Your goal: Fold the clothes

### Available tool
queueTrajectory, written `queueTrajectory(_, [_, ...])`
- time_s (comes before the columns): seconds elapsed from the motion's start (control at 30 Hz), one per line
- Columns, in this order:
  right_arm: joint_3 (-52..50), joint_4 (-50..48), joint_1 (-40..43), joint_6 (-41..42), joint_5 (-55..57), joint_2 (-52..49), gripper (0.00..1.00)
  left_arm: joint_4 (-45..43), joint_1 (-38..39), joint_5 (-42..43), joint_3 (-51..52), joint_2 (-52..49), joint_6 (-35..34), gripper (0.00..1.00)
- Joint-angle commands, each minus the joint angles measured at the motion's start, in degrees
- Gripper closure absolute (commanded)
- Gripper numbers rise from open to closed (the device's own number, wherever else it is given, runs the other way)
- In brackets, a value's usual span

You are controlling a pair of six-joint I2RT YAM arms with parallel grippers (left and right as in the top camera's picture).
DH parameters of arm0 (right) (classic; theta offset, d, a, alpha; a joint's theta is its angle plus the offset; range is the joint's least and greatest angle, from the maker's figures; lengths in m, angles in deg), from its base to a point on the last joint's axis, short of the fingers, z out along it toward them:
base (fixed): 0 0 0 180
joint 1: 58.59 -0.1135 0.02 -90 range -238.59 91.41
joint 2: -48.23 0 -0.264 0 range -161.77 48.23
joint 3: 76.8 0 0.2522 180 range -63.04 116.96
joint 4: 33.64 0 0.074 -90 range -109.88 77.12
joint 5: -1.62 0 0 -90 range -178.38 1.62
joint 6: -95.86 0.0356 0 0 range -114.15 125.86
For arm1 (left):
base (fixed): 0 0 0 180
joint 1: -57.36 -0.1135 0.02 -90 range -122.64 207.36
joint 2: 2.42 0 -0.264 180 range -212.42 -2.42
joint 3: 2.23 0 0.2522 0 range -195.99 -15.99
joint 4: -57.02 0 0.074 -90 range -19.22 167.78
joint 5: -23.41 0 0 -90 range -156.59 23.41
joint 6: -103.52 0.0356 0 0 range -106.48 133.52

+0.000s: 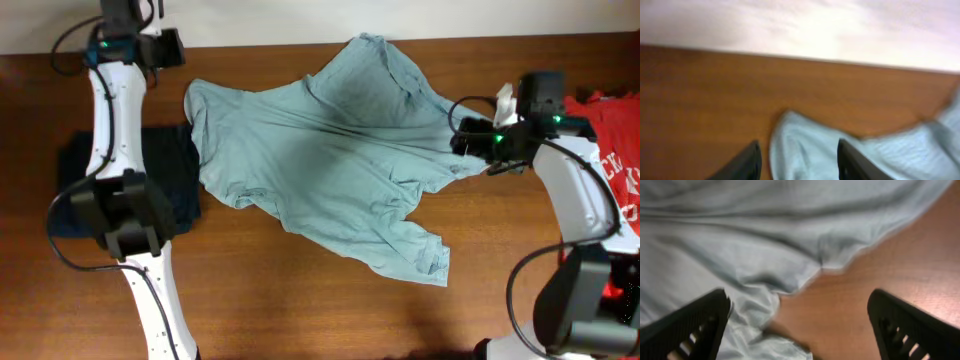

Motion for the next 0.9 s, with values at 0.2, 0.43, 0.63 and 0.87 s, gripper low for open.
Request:
queueTrajectory(0.2, [-0.3, 6.9, -2.1, -1.4, -2.9, -2.7, 0.10, 31.3, 1.6, 16.8, -17.1, 4.7, 3.6, 0.61])
queueTrajectory(0.43, [-0.3, 11.8, -4.8, -1.5, -2.7, -2.7, 0.09, 44.5, 10.2, 7.6, -16.5, 9.0, 7.2, 0.73])
queueTrajectory(0.63, [-0.3, 13.4, -5.0, -1.5, -2.6, -2.7, 0.07, 44.5, 21.0, -2.9, -16.4, 13.7, 2.6, 0.73])
queueTrajectory(0.87, [-0.3, 15.1, -5.0, -1.6, -2.6, -2.7, 0.05, 44.5, 32.3, -17.5, -1.3, 25.6, -3.5, 0.68])
